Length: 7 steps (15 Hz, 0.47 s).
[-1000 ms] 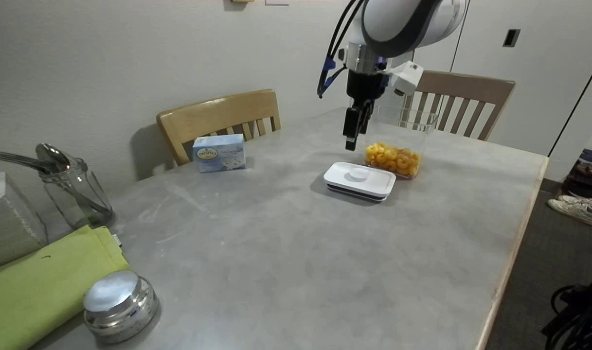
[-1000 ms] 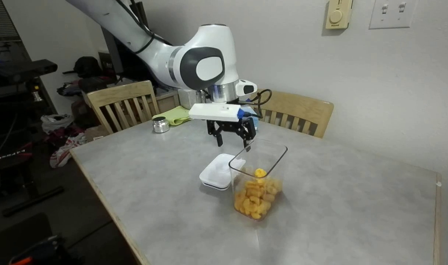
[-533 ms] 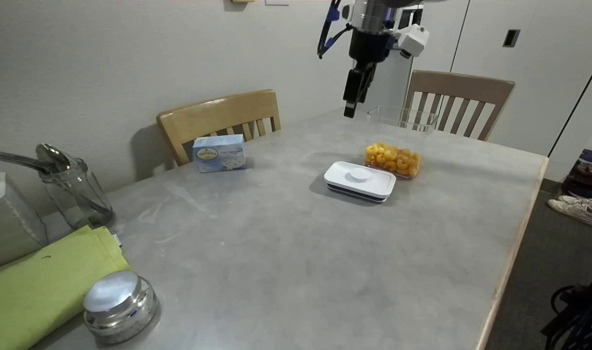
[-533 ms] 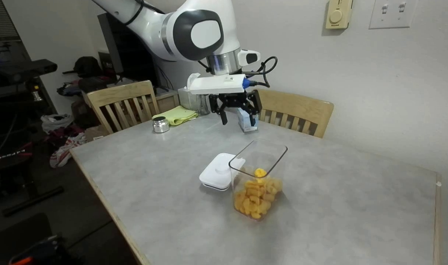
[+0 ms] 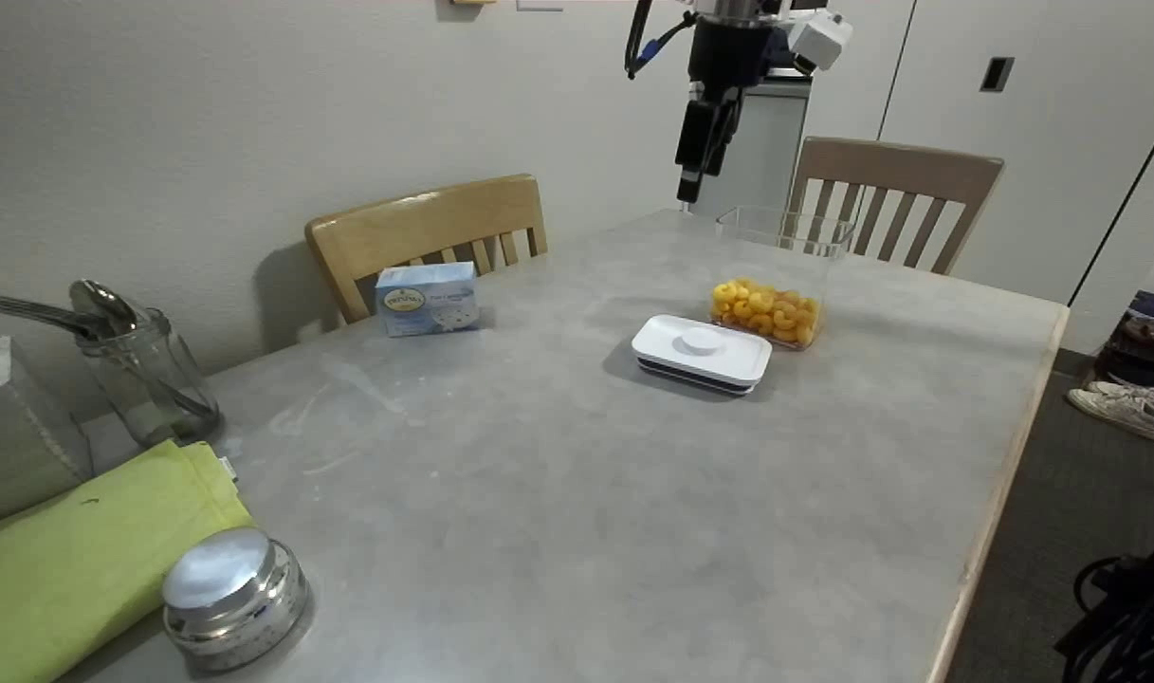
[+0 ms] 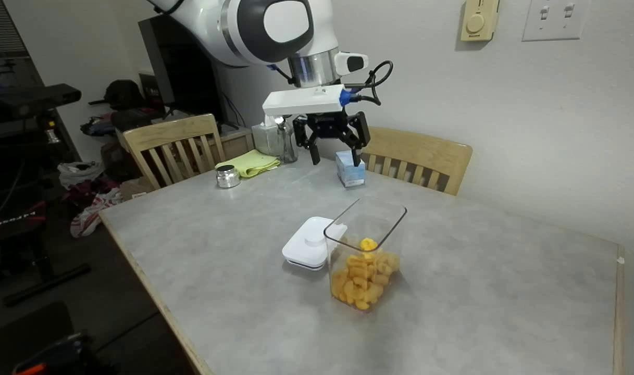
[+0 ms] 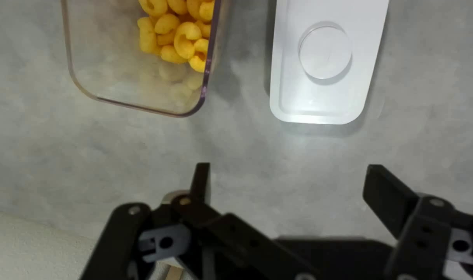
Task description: Remove white lid from the clear bowl
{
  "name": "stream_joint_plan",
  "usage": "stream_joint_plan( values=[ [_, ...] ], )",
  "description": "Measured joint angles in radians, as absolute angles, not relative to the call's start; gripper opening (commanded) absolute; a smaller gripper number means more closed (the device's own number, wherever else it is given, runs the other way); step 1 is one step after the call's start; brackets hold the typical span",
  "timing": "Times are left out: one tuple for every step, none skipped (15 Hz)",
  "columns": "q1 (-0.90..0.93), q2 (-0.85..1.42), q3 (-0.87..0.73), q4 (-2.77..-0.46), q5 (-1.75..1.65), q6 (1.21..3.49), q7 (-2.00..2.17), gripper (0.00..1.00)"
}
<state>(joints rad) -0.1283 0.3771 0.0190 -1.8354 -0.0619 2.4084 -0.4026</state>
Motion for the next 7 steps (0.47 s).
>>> stream_joint_plan(
  values=[
    [-0.128,0.375,0.019,-1.835,-0.062,2.405,-0.402,1.00],
    [-0.128,0.374,0.019,-1.835,-0.062,2.403,-0.402,1.00],
    [-0.128,0.374,0.019,-1.835,-0.062,2.402,-0.402,1.00],
    [-0.128,0.374,0.019,-1.835,-0.062,2.401,-0.402,1.00],
    [-0.128,0.374,0.019,-1.835,-0.062,2.400,-0.402,1.00],
    [-0.128,0.374,0.019,-1.835,-0.062,2.399,-0.402,1.00],
    [-0.128,0.374,0.019,-1.835,-0.062,2.399,-0.402,1.00]
  ],
)
